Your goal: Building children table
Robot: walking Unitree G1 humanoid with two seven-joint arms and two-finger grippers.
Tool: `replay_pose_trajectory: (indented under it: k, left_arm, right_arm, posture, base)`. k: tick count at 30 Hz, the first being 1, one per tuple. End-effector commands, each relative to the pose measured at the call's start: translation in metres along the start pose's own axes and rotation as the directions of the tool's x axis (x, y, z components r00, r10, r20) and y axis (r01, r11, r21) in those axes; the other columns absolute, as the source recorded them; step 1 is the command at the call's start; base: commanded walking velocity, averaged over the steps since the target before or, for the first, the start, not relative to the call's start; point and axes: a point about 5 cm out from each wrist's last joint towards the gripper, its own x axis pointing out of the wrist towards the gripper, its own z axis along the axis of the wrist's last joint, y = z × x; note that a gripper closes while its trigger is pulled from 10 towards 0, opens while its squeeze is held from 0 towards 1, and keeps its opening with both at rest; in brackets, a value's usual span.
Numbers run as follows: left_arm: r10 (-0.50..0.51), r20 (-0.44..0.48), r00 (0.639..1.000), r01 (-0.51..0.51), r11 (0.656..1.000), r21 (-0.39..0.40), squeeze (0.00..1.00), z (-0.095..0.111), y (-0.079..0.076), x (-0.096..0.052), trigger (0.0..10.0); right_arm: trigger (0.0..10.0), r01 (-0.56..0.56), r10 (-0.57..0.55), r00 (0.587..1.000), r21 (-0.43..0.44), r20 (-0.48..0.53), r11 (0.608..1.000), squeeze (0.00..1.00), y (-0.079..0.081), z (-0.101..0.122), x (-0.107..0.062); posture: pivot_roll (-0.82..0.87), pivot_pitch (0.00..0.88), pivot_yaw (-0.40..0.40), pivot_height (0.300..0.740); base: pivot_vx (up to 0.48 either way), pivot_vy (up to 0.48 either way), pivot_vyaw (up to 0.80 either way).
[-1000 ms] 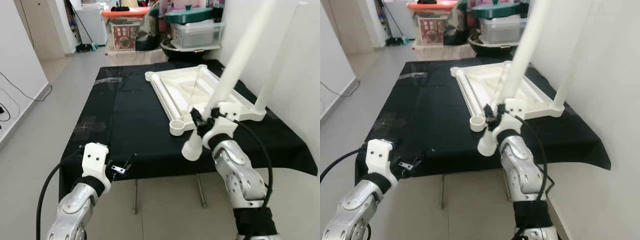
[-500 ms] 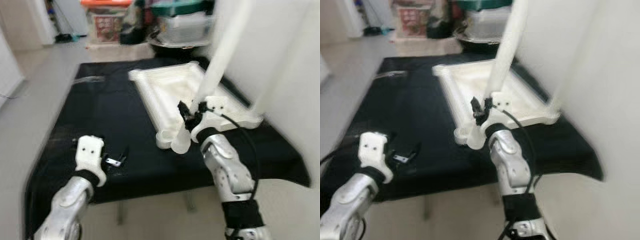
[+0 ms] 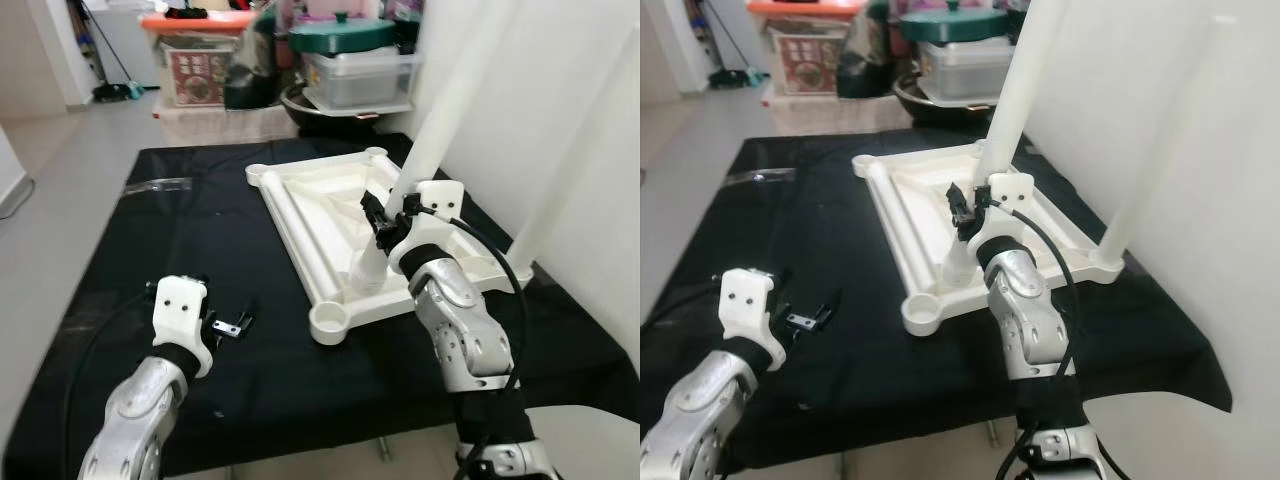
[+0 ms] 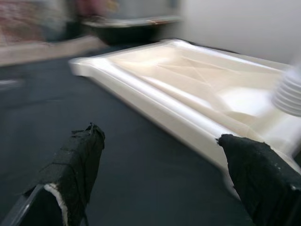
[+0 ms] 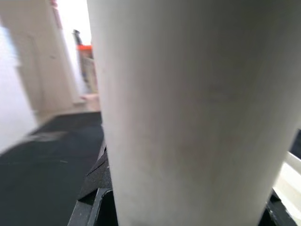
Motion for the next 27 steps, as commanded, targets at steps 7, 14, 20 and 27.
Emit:
replay_pose_trajectory:
  k: [7,14,20,27]
  left_arm:
    - [0.046,-0.017,0.999,-0.047,0.998,-0.045,0.00,-0.0026,0.0082,-0.0029,10.0]
    - [0.022,-0.034,0.999,-0.024,0.998,-0.055,0.00,-0.0038,0.0057,-0.0042,10.0]
    - [0.035,-0.022,0.999,-0.036,0.998,-0.054,0.00,-0.0023,0.0074,-0.0034,10.0]
    - [0.028,-0.018,0.999,-0.029,0.999,-0.043,0.00,-0.0012,0.0077,-0.0040,10.0]
  right_arm:
    - [10.0,-0.020,0.019,1.000,0.032,0.018,0.999,0.00,0.0050,0.0020,0.0020]
    - [10.0,-0.034,0.033,0.999,0.039,0.013,0.999,0.00,0.0076,0.0004,0.0021]
    - [10.0,-0.039,0.038,0.999,0.042,0.014,0.998,0.00,0.0088,0.0002,0.0027]
    - [10.0,-0.041,0.040,0.999,0.047,0.008,0.998,0.00,0.0100,-0.0015,0.0019]
  posture:
    - [0.02,0.000,-0.034,0.740]
    - [0.02,0.000,-0.036,0.740]
    - [0.02,0.000,-0.034,0.740]
    - [0.02,0.000,-0.029,0.740]
  base:
    - [0.000,0.000,0.00]
    - [0.000,0.107,0.00]
    - [0.000,0.400,0.00]
    - [0.000,0.000,0.00]
